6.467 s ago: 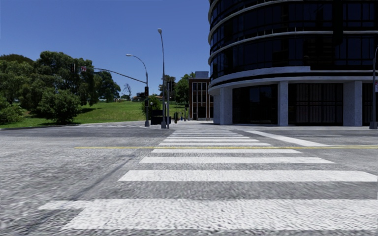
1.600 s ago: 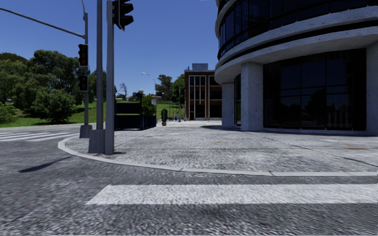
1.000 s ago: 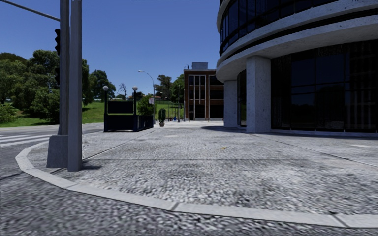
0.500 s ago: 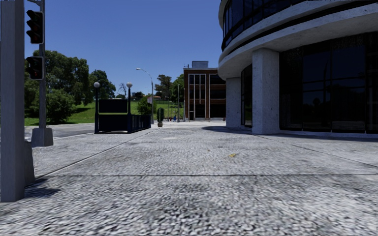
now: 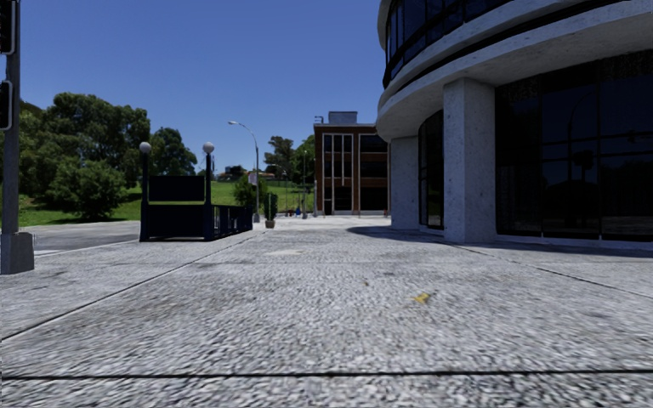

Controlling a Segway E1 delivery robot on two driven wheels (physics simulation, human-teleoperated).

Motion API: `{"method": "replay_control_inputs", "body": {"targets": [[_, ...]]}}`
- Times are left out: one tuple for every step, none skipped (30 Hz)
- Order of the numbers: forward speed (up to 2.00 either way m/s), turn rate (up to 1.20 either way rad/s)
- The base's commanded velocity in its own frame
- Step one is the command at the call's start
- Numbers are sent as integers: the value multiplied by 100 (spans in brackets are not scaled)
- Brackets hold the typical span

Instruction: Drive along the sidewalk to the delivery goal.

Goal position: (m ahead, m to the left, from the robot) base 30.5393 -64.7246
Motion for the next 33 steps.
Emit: {"method": "replay_control_inputs", "body": {"targets": [[200,0],[200,0],[200,0],[200,0],[200,0],[200,0],[200,0],[200,0],[200,0],[200,0],[200,0],[200,0],[200,0],[200,0],[200,0],[200,0],[200,0],[200,0],[200,0],[200,0],[200,0],[200,0],[200,0],[200,0],[200,0],[200,0],[200,0],[200,0],[200,0],[200,0],[200,0],[200,0],[200,0]]}}
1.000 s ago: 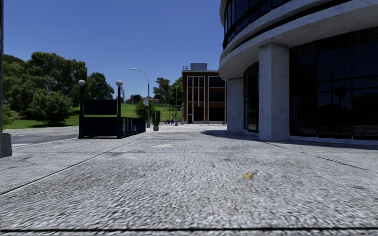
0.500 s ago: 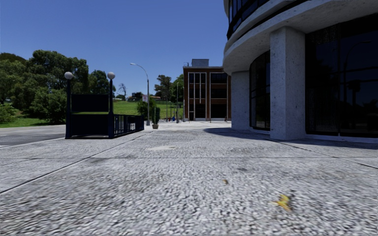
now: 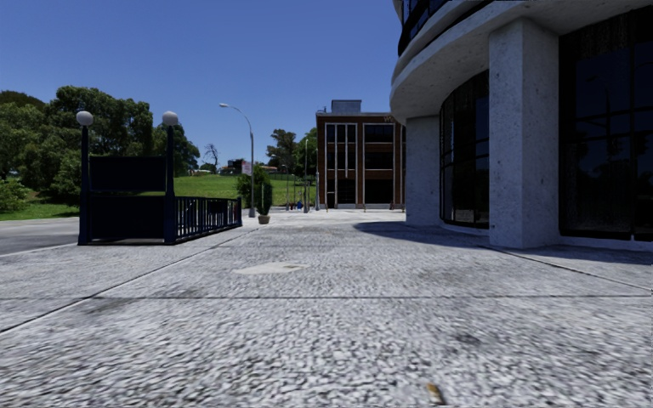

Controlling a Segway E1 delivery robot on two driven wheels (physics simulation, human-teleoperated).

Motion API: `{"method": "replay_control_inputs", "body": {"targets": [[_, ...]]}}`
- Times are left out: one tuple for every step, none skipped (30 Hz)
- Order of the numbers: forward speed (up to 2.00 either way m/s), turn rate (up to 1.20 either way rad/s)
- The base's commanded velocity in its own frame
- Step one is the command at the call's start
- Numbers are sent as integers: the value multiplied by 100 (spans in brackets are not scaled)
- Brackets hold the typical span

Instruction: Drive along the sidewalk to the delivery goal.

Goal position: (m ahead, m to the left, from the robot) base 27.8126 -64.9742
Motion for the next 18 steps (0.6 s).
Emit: {"method": "replay_control_inputs", "body": {"targets": [[200,0],[200,0],[200,0],[200,0],[200,0],[200,0],[200,0],[200,0],[200,0],[200,0],[200,0],[200,0],[200,0],[200,0],[200,0],[200,0],[200,0],[200,0]]}}
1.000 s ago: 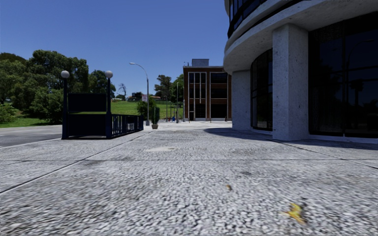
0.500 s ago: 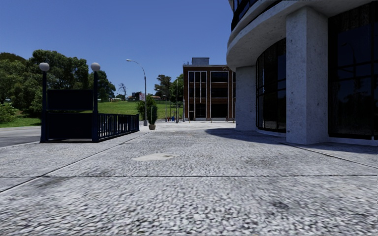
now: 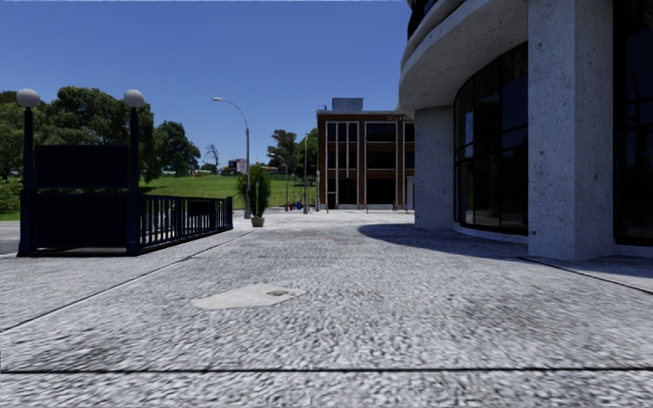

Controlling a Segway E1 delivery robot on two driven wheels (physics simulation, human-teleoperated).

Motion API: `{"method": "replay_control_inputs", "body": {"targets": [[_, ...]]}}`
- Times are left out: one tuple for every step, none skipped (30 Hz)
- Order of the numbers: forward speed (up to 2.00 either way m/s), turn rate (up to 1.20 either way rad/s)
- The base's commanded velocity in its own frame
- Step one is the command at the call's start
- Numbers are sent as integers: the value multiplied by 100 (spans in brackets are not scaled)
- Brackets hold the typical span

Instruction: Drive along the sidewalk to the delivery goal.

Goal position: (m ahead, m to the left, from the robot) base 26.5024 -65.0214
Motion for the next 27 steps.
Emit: {"method": "replay_control_inputs", "body": {"targets": [[200,0],[200,0],[200,0],[200,0],[200,0],[200,0],[200,0],[200,0],[200,0],[200,0],[200,0],[200,0],[200,0],[200,0],[200,0],[200,0],[200,0],[200,0],[200,0],[200,0],[200,0],[200,0],[200,0],[200,0],[200,0],[200,0],[200,0]]}}
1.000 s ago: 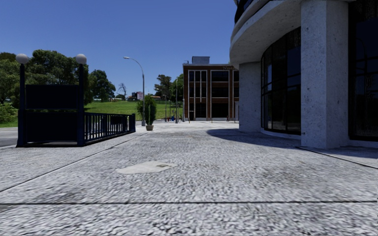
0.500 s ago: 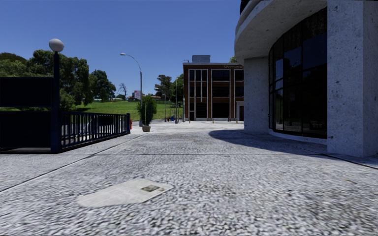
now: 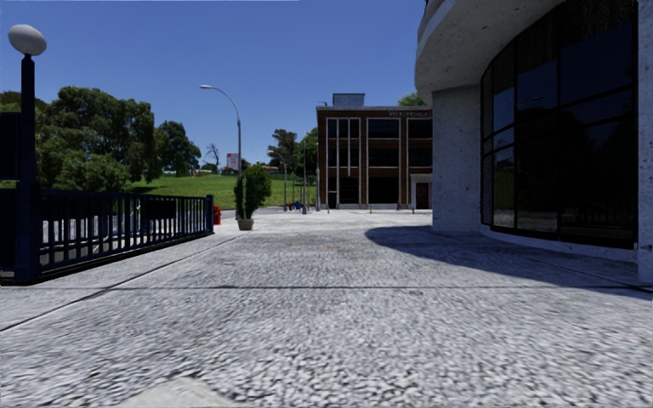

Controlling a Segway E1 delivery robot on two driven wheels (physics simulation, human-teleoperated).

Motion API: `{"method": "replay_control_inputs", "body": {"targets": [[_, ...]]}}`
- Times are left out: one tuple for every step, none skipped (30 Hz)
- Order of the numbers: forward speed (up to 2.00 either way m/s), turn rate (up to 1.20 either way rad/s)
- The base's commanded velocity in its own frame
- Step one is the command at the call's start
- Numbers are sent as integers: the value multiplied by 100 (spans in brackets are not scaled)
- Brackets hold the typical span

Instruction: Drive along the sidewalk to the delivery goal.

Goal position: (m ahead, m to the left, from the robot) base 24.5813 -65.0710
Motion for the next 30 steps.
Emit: {"method": "replay_control_inputs", "body": {"targets": [[200,0],[200,0],[200,0],[200,0],[200,0],[200,0],[200,0],[200,0],[200,0],[200,0],[200,0],[200,0],[200,0],[200,0],[200,0],[200,0],[200,0],[200,0],[200,0],[200,0],[200,0],[200,0],[200,0],[200,0],[200,0],[200,0],[200,0],[200,0],[200,0],[200,0]]}}
